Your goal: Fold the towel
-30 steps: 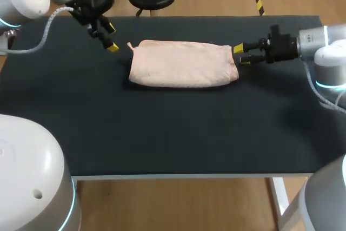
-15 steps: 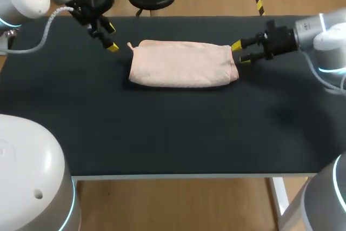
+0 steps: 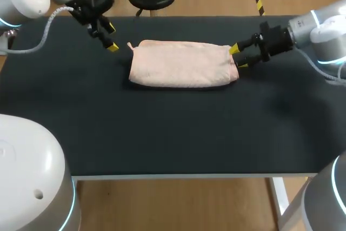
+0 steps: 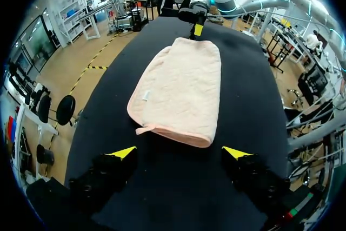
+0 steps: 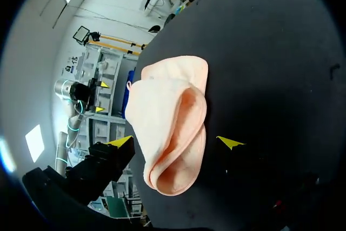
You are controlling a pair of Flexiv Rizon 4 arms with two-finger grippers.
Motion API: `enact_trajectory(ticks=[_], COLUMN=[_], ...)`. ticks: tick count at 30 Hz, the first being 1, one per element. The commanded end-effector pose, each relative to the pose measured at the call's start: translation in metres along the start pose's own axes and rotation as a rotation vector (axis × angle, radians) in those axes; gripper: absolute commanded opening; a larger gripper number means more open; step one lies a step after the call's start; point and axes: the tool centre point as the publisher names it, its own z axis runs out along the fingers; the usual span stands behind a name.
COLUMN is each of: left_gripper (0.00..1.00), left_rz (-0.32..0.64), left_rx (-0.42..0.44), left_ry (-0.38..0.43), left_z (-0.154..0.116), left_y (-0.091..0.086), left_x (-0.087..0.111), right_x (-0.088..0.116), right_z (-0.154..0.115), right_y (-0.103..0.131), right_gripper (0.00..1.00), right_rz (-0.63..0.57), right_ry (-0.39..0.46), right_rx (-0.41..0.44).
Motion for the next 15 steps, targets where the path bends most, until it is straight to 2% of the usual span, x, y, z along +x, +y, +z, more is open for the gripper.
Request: enact_trajectory(ticks=[1, 15], left_gripper=[1.0, 1.0], left_rz=[0.002, 0.002], left_rx=[0.004, 0.004], left_ry=[-0.001, -0.001], left_z=[0.001, 0.001], left_y=[0.001, 0.001], left_x=[0.0, 0.0], right_x=[-0.002, 0.006], right_z=[0.003, 0.021], right_y=[0.004, 0.002], right_gripper=[1.0, 1.0], right_rz=[0.0, -0.002], right_ry=[0.011, 0.039], right_rx=[0.032, 0.065])
